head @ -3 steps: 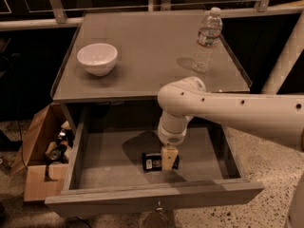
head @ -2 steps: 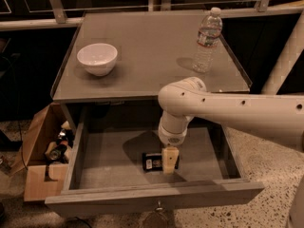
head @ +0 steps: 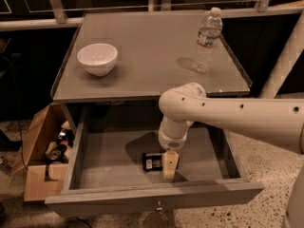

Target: Pick rxbar chocolate from top drawer and place on counter

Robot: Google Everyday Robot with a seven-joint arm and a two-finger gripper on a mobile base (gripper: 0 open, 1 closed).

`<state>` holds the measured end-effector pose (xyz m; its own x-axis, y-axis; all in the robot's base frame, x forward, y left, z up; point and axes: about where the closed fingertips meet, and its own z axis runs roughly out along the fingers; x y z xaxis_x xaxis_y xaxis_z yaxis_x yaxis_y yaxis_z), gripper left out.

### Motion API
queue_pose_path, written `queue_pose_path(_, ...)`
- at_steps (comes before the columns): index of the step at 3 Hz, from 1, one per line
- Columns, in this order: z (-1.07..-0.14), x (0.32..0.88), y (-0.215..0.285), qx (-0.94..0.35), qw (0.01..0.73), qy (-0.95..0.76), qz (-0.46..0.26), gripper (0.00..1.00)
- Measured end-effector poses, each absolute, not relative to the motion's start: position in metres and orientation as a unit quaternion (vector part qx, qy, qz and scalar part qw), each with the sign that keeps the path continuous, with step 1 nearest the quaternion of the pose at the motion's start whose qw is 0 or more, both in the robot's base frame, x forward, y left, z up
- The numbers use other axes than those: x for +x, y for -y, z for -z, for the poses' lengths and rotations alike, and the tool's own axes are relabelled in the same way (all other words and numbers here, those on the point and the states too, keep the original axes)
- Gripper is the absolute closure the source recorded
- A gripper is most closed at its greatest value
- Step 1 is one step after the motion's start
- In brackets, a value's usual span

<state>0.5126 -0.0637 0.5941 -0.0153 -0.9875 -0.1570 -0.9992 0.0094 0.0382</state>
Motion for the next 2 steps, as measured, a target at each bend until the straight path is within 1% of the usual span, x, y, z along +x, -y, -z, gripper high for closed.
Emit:
queue_pose_path(1,-0.5874,0.5119,0.0634,-0.698,0.041,-0.711,-0.073,0.00)
queue_pose_path(2,-0.5831,0.5100,0.0630,-0.696,0.038,-0.712,-0.078,0.19)
